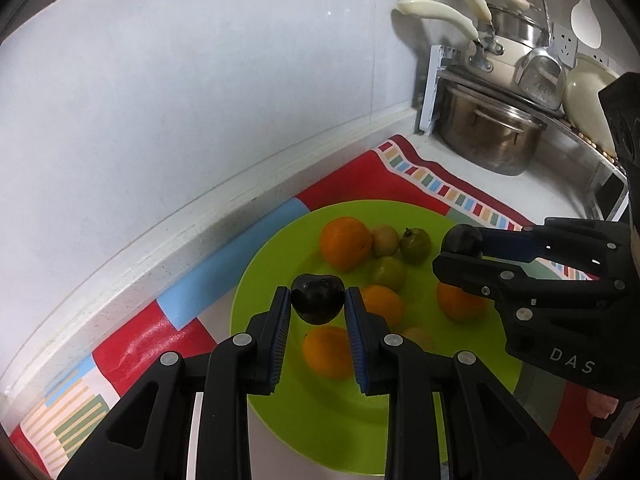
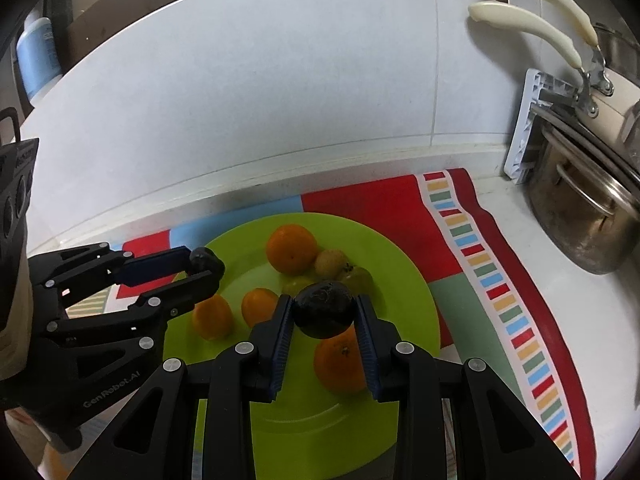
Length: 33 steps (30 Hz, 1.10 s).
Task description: Organize fruits
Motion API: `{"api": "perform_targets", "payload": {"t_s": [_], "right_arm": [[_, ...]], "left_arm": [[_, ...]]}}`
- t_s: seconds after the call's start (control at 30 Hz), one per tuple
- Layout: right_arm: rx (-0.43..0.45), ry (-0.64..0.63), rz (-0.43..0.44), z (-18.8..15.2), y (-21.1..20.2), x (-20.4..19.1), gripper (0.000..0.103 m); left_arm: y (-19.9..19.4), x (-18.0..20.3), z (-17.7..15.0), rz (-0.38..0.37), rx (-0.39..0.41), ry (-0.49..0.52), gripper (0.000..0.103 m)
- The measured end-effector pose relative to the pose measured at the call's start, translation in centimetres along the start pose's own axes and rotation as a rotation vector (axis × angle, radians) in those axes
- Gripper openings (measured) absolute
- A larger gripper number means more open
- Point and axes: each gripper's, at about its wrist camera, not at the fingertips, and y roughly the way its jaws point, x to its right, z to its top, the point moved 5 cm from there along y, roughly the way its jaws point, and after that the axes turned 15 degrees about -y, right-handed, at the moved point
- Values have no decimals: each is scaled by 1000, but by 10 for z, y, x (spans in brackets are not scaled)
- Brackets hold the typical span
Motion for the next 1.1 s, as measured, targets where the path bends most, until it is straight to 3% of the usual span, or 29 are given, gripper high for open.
{"api": "perform_targets", "payload": {"t_s": [0.2, 0.3, 0.53, 0.63, 0.97, 1.1], "right_arm": [[9, -7, -4, 1, 0, -1, 38], [17, -2, -16, -1, -8, -1, 40], [51, 12, -39, -5, -36, -1, 43], [83, 16, -51, -7, -56, -4, 47], [178, 14, -99, -19, -130, -15, 56], [200, 13, -116, -27, -154, -21, 62]], "left_arm": [[-5, 1, -1, 6, 13, 15, 40], [-15, -1, -4, 34, 30, 6, 40], [-58, 1, -8, 59, 97, -61, 47], [-82, 2, -8, 65, 133, -92, 59], [-157, 11, -24, 138, 267, -142, 77], [-184, 18, -37, 126, 297, -154, 85]]}}
